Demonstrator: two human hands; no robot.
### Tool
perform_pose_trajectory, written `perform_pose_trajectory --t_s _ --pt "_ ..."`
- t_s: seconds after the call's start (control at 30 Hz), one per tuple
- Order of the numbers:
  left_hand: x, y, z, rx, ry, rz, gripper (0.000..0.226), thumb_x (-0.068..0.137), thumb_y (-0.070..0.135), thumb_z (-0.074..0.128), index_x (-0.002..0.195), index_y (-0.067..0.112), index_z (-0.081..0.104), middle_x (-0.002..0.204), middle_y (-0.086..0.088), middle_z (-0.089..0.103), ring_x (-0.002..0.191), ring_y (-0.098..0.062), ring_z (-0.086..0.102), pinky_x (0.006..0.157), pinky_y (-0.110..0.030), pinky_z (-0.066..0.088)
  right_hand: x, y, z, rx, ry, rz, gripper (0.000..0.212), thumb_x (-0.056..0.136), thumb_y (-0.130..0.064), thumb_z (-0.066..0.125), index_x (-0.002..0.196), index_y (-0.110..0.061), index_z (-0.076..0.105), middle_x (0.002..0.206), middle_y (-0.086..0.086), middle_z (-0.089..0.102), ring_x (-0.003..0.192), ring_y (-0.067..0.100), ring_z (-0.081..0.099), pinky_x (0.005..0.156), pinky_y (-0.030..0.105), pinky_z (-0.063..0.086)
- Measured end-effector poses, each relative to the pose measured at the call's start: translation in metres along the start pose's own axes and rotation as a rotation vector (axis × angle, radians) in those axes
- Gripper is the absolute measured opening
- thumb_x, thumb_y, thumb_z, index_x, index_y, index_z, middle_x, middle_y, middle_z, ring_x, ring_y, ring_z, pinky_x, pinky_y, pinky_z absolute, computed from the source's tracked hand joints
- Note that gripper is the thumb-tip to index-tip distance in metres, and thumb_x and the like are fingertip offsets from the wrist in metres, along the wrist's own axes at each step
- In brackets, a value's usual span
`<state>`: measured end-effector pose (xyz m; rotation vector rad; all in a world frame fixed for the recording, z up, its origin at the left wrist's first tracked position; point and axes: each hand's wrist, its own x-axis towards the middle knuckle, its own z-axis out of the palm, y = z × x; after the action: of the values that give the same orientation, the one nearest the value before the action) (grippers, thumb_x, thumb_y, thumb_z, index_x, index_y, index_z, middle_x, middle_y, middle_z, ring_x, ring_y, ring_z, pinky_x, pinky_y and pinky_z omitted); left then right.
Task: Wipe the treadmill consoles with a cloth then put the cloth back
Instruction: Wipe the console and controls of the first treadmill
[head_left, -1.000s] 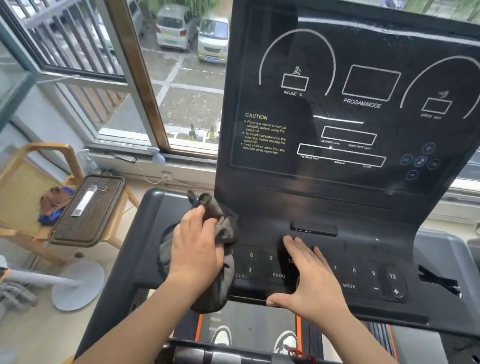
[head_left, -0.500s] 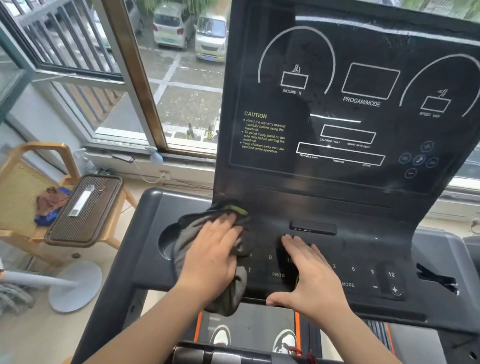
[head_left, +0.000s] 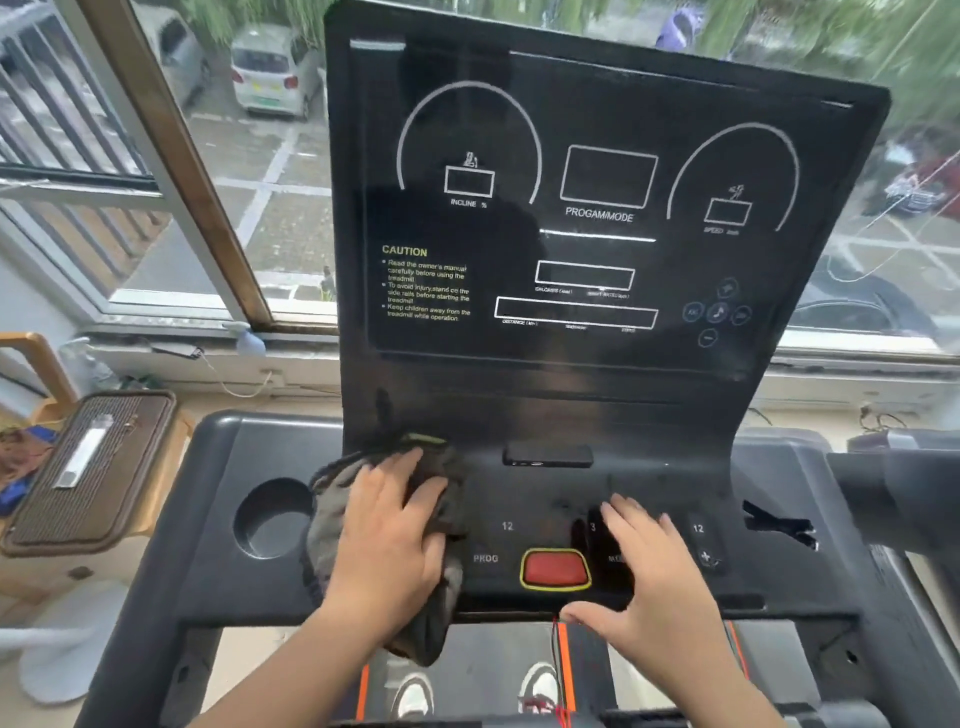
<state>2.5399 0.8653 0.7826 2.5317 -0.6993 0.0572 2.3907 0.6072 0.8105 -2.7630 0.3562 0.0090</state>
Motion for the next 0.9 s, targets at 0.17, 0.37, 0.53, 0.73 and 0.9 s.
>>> perform_pose_trajectory --t_s 0.17,0.37,0.53,0.73,0.9 --pt "-0.01 0.053 0.028 -0.044 -0.161 0.019 0.049 0.082 0.034 0.048 0.126 0.021 0.067 0.142 -0.005 0.062 0.126 -0.033 0.057 0.115 -0.047 0.036 -0.009 0.035 -0.01 0.009 -0.04 0.1 0.124 0.057 -0.085 0.061 0.156 -0.012 0.045 0.164 0.001 0.041 0.154 0.018 0.032 0.129 0.046 0.019" --pt "0.004 0.076 0.012 -0.235 -0.071 -0.183 0.047 0.086 0.024 0.049 0.13 0.022 0.065 0.121 0.008 0.067 0.113 -0.018 0.056 0.102 -0.032 0.041 -0.004 0.071 -0.021 0.017 -0.059 -0.003 0.121 0.059 -0.08 0.068 0.159 -0.017 0.039 0.164 -0.011 0.027 0.154 0.003 0.014 0.128 0.026 -0.002" --pt "0.033 0.131 0.015 -0.068 -0.257 -0.218 0.028 0.094 0.019 0.049 0.12 0.021 0.058 0.117 -0.003 0.067 0.104 -0.029 0.059 0.089 -0.039 0.045 0.0 0.1 -0.031 0.055 -0.062 -0.036 0.125 0.059 -0.081 0.068 0.162 -0.02 0.033 0.168 -0.011 0.017 0.156 0.003 0.005 0.128 0.032 0.003" --pt "0.051 0.223 0.06 0.05 -0.298 -0.398 0.032 0.104 0.024 0.047 0.135 0.016 0.046 0.132 -0.01 0.051 0.122 -0.031 0.053 0.1 -0.038 0.042 -0.005 0.127 -0.042 0.084 -0.071 0.022 0.14 0.056 -0.081 0.078 0.166 -0.021 0.014 0.173 -0.003 0.003 0.161 0.02 0.0 0.13 0.039 0.01" --pt "0.053 0.288 0.102 0.048 -0.351 -0.188 0.049 0.1 0.02 0.051 0.148 0.014 0.041 0.138 -0.014 0.046 0.127 -0.034 0.044 0.111 -0.039 0.034 -0.005 0.155 -0.047 0.193 -0.12 0.178 0.152 0.052 -0.067 0.088 0.166 -0.022 -0.001 0.175 0.006 -0.003 0.162 0.02 -0.001 0.128 0.041 0.024"
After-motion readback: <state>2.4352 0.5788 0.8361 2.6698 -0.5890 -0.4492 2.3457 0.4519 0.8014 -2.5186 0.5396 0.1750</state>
